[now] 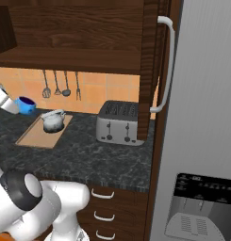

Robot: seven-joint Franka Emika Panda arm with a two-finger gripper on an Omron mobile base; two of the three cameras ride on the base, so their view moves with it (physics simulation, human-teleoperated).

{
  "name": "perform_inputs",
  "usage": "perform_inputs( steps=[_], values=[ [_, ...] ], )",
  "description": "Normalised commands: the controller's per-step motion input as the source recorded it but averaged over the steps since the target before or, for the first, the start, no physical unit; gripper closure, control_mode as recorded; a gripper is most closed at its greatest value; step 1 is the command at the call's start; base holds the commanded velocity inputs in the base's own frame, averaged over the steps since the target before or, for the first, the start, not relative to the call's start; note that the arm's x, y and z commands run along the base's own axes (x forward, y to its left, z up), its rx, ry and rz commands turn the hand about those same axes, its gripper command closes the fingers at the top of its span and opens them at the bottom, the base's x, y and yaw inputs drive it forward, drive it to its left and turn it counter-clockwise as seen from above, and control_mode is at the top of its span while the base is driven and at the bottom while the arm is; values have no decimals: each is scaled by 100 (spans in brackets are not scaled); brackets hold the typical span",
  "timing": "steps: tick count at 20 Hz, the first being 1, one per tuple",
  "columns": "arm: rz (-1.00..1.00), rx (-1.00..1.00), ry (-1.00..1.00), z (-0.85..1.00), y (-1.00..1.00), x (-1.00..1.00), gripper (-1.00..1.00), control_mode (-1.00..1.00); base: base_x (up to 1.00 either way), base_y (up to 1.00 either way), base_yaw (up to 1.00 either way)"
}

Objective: Pick the kettle from the counter and place it on the tray. Then pick the mug from the cabinet and place it on the tray. Then close the cabinet doors.

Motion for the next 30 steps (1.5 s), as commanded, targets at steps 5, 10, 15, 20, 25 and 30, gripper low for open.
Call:
perform_inputs(
  steps=[5, 10, 15, 20, 25, 30],
  values=[
    [11, -12, 27, -100, 6, 39, 100, -100, 0, 0, 0],
    [10, -30, 1, -83, 30, 77, 100, -100, 0, 0, 0],
    [19, -25, -2, -64, 36, 56, 100, -100, 0, 0, 0],
    [17, -5, -7, -45, 31, 38, 100, -100, 0, 0, 0],
    [4, 0, 0, -41, 24, 29, 100, -100, 0, 0, 0],
    [0, 0, 0, -38, 18, 17, 100, -100, 0, 0, 0]
  ],
)
